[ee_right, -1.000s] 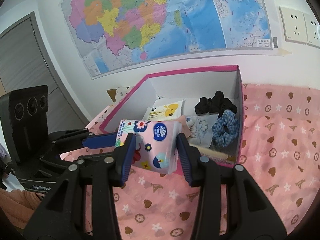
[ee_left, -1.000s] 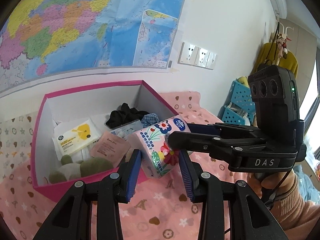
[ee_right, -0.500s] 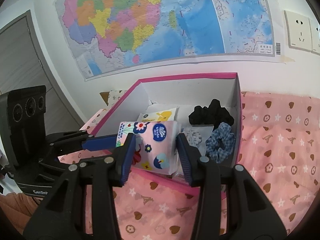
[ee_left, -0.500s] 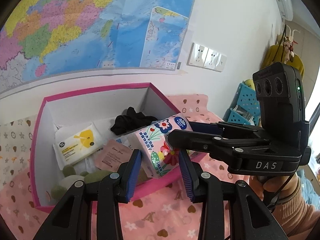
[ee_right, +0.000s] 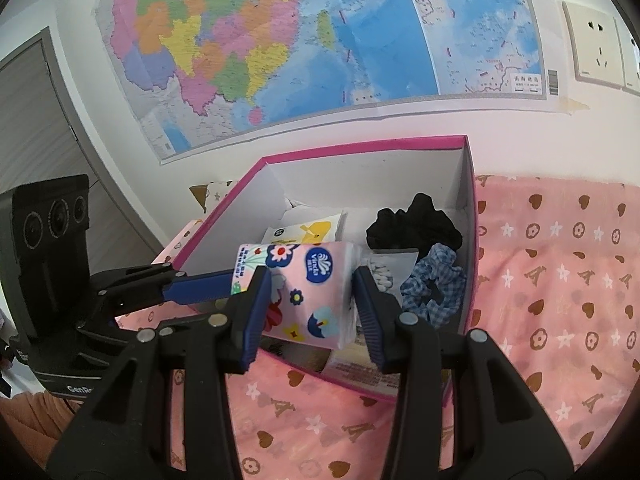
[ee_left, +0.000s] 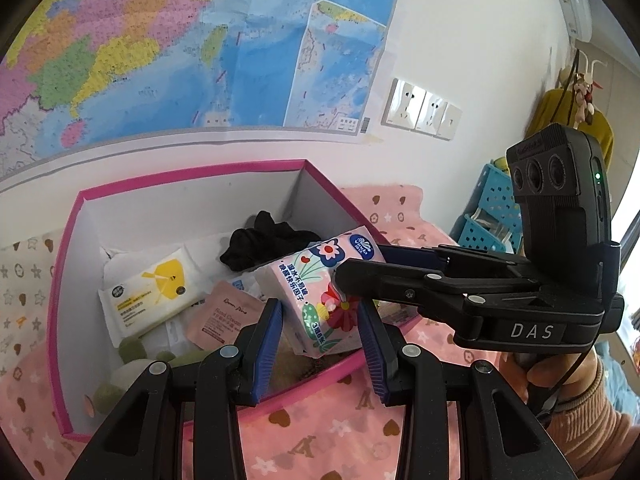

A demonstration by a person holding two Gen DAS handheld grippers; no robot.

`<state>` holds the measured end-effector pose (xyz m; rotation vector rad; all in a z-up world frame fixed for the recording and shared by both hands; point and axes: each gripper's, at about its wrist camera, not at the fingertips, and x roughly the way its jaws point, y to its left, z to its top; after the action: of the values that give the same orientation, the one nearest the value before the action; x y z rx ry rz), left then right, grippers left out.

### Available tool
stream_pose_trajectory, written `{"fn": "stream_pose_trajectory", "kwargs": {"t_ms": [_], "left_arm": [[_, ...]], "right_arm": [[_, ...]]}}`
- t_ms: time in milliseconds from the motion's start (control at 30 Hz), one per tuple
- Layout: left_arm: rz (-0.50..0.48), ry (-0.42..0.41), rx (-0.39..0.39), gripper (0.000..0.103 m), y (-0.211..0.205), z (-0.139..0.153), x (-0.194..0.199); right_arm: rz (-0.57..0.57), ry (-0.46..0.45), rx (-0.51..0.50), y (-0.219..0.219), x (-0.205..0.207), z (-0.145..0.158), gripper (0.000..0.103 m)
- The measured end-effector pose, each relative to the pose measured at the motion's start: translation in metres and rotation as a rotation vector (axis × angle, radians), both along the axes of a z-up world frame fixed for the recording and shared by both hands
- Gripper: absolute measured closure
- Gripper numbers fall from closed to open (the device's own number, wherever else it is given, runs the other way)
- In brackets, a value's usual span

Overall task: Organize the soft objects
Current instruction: 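Carry the floral tissue pack over the pink box with the right gripper, then lower the tissue pack into the pink box and open the right gripper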

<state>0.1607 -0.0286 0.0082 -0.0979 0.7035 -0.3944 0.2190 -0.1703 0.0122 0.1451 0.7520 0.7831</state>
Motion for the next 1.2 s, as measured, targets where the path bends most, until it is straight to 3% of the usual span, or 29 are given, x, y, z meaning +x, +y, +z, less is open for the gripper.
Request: {"fn": "stream_pose_trajectory", "kwargs": {"t_ms": [1200], "left_arm": [[0.029, 0.061, 0.028, 0.065, -0.001, -0.016, 0.032]], "right_arm": [[-0.046, 0.047, -0.045, 0.01, 0.022, -0.012, 0.057]]}}
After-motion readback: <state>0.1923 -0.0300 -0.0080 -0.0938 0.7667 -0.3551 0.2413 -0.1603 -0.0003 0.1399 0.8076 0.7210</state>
